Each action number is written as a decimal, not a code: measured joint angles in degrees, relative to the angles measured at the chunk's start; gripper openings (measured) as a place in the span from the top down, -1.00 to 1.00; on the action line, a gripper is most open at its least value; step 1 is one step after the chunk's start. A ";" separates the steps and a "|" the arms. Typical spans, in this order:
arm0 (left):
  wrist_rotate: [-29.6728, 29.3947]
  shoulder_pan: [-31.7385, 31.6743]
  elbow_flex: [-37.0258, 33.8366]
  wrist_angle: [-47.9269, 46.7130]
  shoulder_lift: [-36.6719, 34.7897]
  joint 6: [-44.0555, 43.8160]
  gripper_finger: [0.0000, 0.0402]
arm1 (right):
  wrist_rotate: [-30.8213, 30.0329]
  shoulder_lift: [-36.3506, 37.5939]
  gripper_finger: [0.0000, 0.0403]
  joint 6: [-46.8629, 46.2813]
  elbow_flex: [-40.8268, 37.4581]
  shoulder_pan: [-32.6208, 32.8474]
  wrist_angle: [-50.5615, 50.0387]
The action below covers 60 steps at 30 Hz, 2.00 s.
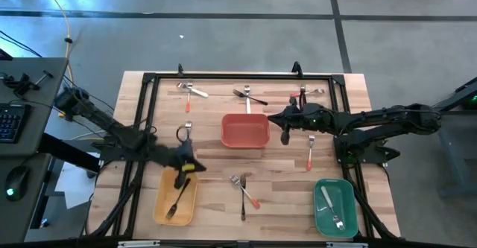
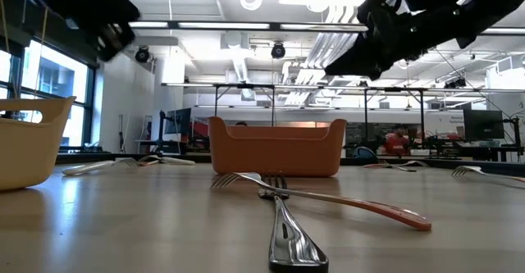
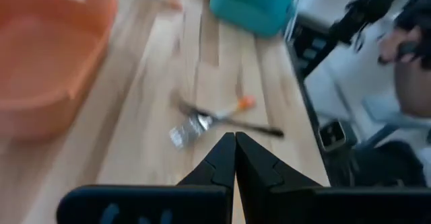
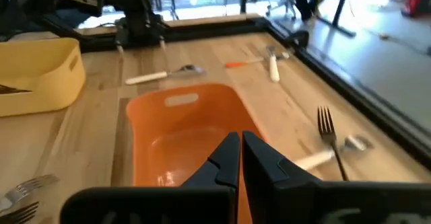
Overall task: Sort silverware by color (type)
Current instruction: Put the top right orange fork into the orange bin
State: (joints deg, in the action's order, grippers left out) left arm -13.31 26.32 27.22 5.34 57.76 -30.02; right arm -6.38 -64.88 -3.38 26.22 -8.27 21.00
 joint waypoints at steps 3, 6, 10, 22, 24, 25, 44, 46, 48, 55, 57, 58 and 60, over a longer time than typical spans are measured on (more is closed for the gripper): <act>5.11 -6.72 -5.97 10.78 -1.00 4.61 1.00 | -2.76 0.00 1.00 -4.26 0.08 0.00 -3.09; 8.84 -12.74 -11.14 20.20 -0.54 7.59 1.00 | -4.65 0.00 0.95 -5.19 0.87 -1.54 -8.13; 13.73 -19.77 -16.37 30.26 1.32 9.92 1.00 | -4.80 0.00 0.78 -3.35 7.52 -7.18 -24.95; 23.77 -34.61 -19.41 37.00 2.34 16.88 1.00 | 0.94 -8.28 0.45 22.09 25.87 -38.24 -65.53; 25.53 -36.17 -19.41 36.96 2.34 17.15 1.00 | 0.74 -12.07 0.45 24.86 27.35 -41.16 -68.07; 26.19 -36.73 -19.41 36.92 2.34 17.16 1.00 | 0.28 -14.23 0.45 25.85 28.45 -42.13 -69.23; 28.40 -39.51 -19.43 33.20 2.34 19.61 1.00 | -9.52 -48.69 0.45 37.98 53.15 -43.50 -87.47; 28.40 -39.50 -19.43 33.02 2.34 19.74 1.00 | -9.57 -50.39 0.45 38.24 54.40 -43.50 -88.27; 28.40 -39.49 -19.43 32.89 2.34 19.76 1.00 | -9.58 -51.56 0.45 38.35 55.06 -43.50 -88.58; 28.36 -39.49 -19.43 32.26 2.34 21.18 1.00 | -9.58 -53.67 0.45 38.46 55.20 -43.50 -89.62; 28.32 -39.49 -19.43 32.20 2.34 21.22 1.00 | -9.58 -53.75 0.45 38.88 55.18 -43.50 -89.62; 28.30 -39.49 -19.43 32.20 2.34 21.26 1.00 | -9.64 -53.72 0.45 38.96 55.18 -43.50 -89.58; 28.27 -39.49 -19.43 32.20 2.34 21.29 1.00 | -9.64 -53.72 0.46 39.06 55.18 -43.50 -89.56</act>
State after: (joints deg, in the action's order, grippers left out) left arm 14.96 -13.17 7.79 37.54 60.10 -8.73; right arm -16.02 -118.61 35.68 81.41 -51.77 -68.55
